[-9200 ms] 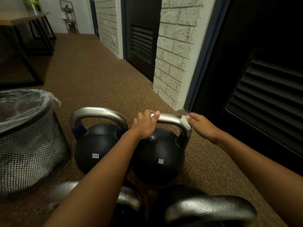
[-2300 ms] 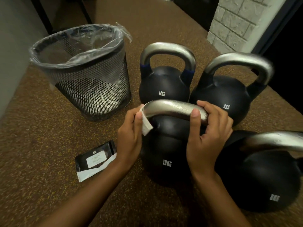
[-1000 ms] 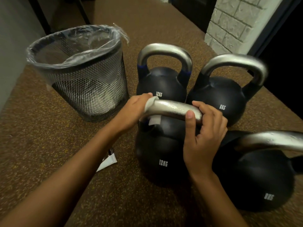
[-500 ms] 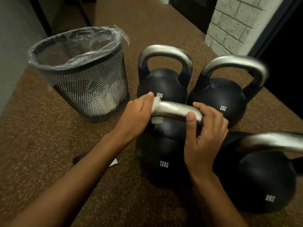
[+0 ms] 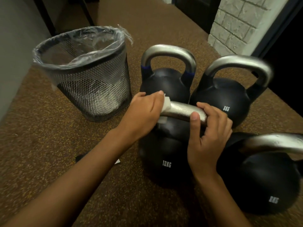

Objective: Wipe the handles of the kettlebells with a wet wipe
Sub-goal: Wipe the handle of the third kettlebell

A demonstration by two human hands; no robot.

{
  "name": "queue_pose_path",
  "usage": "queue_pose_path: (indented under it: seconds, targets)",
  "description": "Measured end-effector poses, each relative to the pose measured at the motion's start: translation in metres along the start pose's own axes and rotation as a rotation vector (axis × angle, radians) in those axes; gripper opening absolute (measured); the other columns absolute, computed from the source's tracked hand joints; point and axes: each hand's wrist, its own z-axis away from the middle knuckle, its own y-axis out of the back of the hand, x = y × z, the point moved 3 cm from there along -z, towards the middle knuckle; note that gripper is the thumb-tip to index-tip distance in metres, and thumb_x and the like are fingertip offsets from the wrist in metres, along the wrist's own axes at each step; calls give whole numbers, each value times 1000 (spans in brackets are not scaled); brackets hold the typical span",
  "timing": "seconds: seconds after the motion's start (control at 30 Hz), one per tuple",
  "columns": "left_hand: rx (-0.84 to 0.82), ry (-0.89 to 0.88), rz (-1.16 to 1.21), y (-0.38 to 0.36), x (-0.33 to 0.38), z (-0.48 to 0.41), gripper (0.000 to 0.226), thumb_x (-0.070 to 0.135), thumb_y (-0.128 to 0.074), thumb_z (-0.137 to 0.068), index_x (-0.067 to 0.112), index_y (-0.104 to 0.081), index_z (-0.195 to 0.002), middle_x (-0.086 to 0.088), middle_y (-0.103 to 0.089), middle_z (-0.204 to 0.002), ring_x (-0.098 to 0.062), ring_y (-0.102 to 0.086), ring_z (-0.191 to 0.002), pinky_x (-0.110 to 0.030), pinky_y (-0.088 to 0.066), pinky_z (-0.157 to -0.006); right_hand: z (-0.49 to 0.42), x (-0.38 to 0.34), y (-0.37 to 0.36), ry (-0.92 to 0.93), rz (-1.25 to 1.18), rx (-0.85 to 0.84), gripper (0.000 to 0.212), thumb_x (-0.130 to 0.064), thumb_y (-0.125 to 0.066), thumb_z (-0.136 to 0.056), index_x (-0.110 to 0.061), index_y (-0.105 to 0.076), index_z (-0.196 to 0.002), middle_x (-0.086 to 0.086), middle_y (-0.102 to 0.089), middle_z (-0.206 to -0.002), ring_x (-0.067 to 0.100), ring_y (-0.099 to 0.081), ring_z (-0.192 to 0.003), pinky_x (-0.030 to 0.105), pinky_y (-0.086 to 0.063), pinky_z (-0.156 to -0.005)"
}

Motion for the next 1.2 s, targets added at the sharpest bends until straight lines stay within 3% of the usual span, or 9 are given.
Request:
queue_pose_path:
  seconds: [0.13, 0.23, 0.3, 0.43, 0.57, 0.73, 0.83, 1.07, 1.2]
  targets:
    - [33, -188, -111, -4, 6, 13, 45, 36, -20, -97, 17, -59, -110, 4, -64, -104, -9, -56, -103, -35, -25, -109, 0, -1, 0, 1, 3, -7, 35, -38, -39, -95, -18, -59, -116, 2, -57, -114, 14, -45, -108, 35, -33, -94]
    - [73, -312, -74, -6, -10, 28, 44, 37, -26, -99, 18, -42, -135, 6, -50, -135, -4, -42, -127, -33, -21, -113, 0, 0, 0, -3, 0, -13, 35, -39, -39, -95, -18, -58, -116, 2, -58, -114, 15, -45, -108, 37, -35, -94]
    - [125, -338, -50, -7, -29, 37, 49, 36, -36, -98, 11, -34, -140, 2, -42, -140, -2, -35, -133, -34, -24, -113, 0, 0, 0, -4, -2, -12, 35, -38, -40, -95, -18, -59, -116, 2, -58, -114, 16, -46, -108, 39, -35, -93]
    - [311, -328, 81, -7, -44, 45, 50, 23, -61, -87, 5, -44, -130, -4, -51, -131, -8, -45, -126, -45, -41, -102, 0, 0, 0, -8, -17, -6, 34, -38, -40, -95, -19, -58, -116, 1, -56, -114, 16, -45, -108, 40, -35, -95]
    - [360, -317, 215, -12, -27, 41, 46, 7, -70, -78, 11, -48, -119, -5, -52, -124, -20, -52, -118, -40, -45, -98, 0, 0, -1, -6, -2, 6, 33, -38, -40, -95, -19, -58, -116, 1, -56, -113, 16, -44, -108, 39, -34, -95]
    - [455, -96, 298, -21, -41, 52, 41, 12, -70, -76, 11, -48, -110, 8, -49, -119, 1, -48, -115, -20, -40, -99, 0, -1, 0, -8, -12, -6, 33, -38, -40, -95, -20, -58, -116, 0, -56, -113, 15, -44, -108, 40, -35, -95]
    - [503, 43, 386, -26, -42, 55, 44, 15, -74, -73, 11, -46, -106, 13, -49, -115, 5, -50, -111, -19, -41, -96, 0, -1, 0, -7, -19, -11, 33, -38, -40, -95, -20, -57, -117, -1, -56, -114, 15, -44, -108, 40, -35, -95]
    - [494, -90, 310, -21, -29, 49, 42, 6, -69, -73, 16, -44, -105, 15, -45, -117, 10, -44, -113, -10, -36, -95, 1, -1, 0, -7, -9, -2, 34, -38, -40, -95, -19, -58, -116, 0, -56, -113, 16, -45, -108, 38, -34, -94]
    - [501, -49, 342, -24, -37, 52, 43, 11, -70, -74, 16, -43, -107, 12, -47, -117, 9, -46, -113, -13, -37, -96, 0, 0, -1, -6, -14, -3, 33, -37, -41, -95, -20, -58, -117, 0, -56, -115, 16, -45, -108, 40, -35, -95]
